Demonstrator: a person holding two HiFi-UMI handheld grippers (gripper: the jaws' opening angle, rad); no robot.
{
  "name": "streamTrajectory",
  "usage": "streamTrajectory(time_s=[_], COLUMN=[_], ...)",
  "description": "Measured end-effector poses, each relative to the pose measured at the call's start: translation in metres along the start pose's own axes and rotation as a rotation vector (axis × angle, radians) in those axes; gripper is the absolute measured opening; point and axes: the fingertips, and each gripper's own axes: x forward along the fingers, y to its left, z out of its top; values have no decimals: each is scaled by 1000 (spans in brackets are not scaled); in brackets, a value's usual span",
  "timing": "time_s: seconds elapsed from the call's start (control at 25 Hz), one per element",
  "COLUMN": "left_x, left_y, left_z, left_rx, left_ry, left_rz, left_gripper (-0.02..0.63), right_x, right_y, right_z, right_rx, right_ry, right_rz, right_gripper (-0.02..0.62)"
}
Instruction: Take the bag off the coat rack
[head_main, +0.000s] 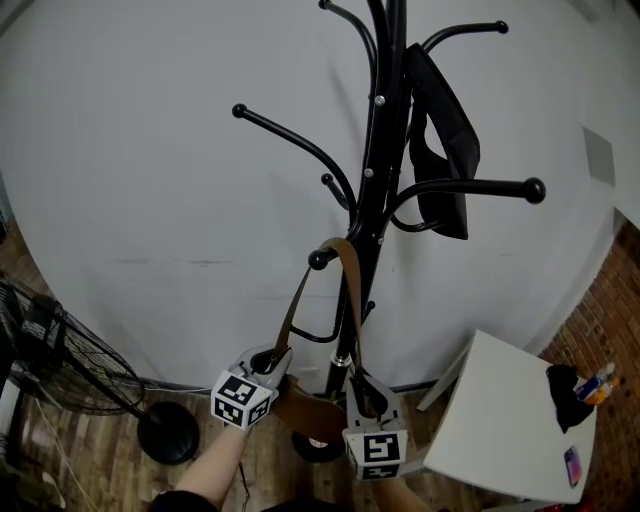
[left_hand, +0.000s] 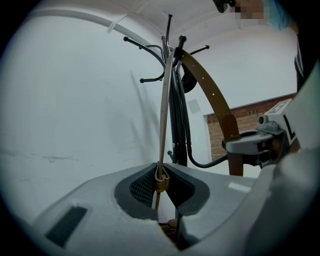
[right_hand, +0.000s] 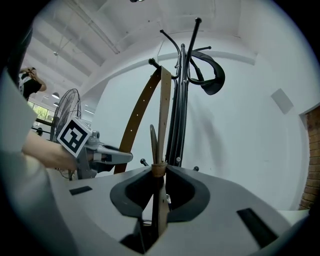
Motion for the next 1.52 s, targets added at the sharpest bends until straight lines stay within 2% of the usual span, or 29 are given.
streamTrajectory(time_s=[1.12, 1.52], left_x=[-64, -99], left_y=[-31, -54], left_z=[39, 41], left_rx=[3, -8], left_ry=[11, 12], left_rz=[183, 282], left_gripper=[31, 31], right_x=[-37, -59], right_y=[6, 14], right_z=[33, 32], right_rx=[-11, -5], right_ry=[-81, -94], right_rz=[176, 273], right_gripper=[58, 58])
